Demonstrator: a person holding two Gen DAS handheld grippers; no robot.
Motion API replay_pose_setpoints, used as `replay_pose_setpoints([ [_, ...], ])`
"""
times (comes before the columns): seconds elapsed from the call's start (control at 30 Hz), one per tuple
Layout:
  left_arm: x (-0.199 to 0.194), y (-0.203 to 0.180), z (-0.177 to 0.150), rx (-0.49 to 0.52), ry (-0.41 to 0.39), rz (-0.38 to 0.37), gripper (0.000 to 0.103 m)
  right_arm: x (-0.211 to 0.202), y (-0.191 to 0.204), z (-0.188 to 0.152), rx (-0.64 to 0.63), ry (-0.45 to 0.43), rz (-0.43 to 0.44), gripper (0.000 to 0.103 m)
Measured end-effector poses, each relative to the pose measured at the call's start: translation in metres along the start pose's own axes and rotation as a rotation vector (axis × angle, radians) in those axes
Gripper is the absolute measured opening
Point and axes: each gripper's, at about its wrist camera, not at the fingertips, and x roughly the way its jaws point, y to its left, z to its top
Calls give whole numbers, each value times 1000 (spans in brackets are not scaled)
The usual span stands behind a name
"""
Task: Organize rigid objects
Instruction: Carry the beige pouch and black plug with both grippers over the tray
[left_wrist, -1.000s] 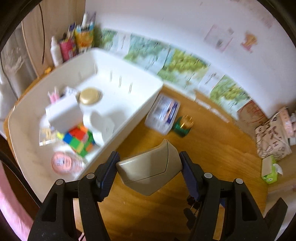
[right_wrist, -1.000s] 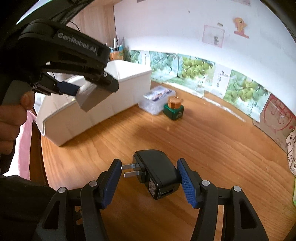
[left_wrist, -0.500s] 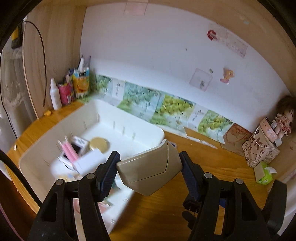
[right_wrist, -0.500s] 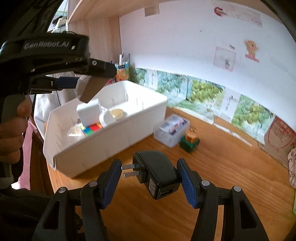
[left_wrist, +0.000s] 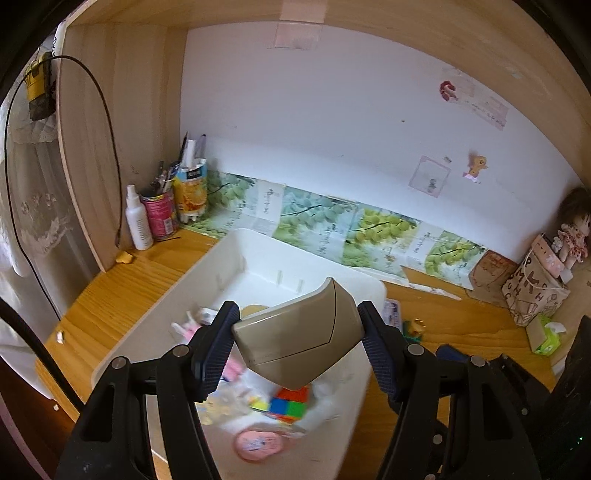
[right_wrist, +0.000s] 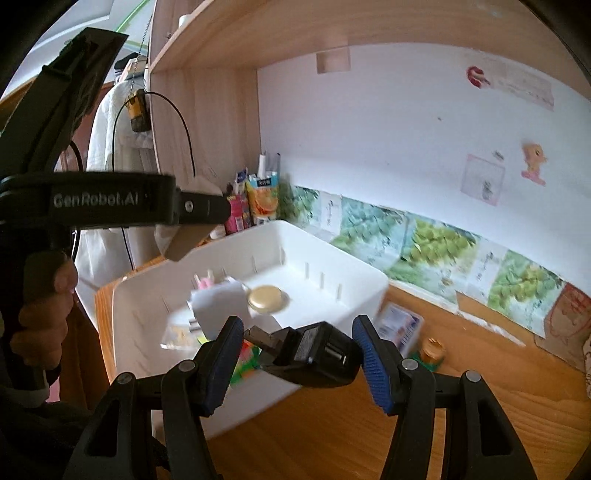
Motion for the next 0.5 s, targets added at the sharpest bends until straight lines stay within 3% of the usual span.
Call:
replay_pose_setpoints([
  [0.5, 19, 61, 8, 129, 98, 107, 70, 43, 53, 17, 90, -65, -44, 62],
])
